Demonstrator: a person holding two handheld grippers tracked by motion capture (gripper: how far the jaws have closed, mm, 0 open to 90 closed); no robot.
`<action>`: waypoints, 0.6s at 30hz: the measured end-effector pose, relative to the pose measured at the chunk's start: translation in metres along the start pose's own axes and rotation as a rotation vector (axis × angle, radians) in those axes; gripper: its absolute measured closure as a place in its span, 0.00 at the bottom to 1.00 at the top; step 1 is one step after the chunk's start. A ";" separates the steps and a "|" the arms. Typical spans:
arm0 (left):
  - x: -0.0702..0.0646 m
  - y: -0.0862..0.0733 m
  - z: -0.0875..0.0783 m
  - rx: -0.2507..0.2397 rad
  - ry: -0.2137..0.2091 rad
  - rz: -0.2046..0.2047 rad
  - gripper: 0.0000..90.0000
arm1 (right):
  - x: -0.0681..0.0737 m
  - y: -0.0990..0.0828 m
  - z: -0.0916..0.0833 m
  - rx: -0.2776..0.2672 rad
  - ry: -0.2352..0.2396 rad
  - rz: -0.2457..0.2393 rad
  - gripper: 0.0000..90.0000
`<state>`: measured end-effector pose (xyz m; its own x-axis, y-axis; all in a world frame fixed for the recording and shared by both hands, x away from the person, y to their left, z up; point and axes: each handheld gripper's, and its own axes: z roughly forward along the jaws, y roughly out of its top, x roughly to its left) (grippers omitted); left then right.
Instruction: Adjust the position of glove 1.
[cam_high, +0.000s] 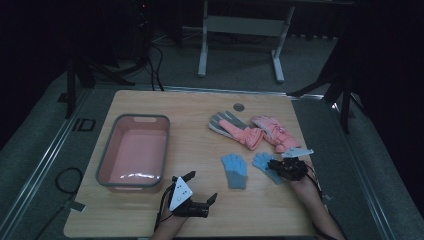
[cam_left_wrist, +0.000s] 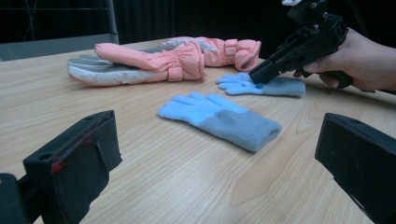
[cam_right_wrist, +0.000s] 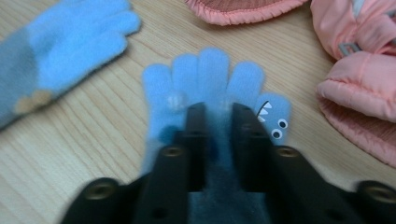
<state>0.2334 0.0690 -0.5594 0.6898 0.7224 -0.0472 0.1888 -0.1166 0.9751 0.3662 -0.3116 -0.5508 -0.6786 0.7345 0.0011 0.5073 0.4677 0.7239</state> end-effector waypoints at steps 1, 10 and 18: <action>0.000 0.000 0.000 0.000 0.001 0.000 0.00 | 0.002 -0.001 0.001 -0.007 -0.006 -0.008 0.93; 0.001 0.000 0.000 -0.002 0.004 -0.006 0.00 | 0.023 0.009 -0.017 -0.051 -0.134 0.144 0.99; 0.000 0.000 0.000 -0.003 0.006 -0.002 0.00 | 0.049 0.016 -0.061 -0.129 -0.296 0.360 0.99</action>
<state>0.2332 0.0694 -0.5594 0.6850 0.7269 -0.0479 0.1881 -0.1130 0.9756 0.3084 -0.2982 -0.4967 -0.2822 0.9556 0.0844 0.5998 0.1071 0.7929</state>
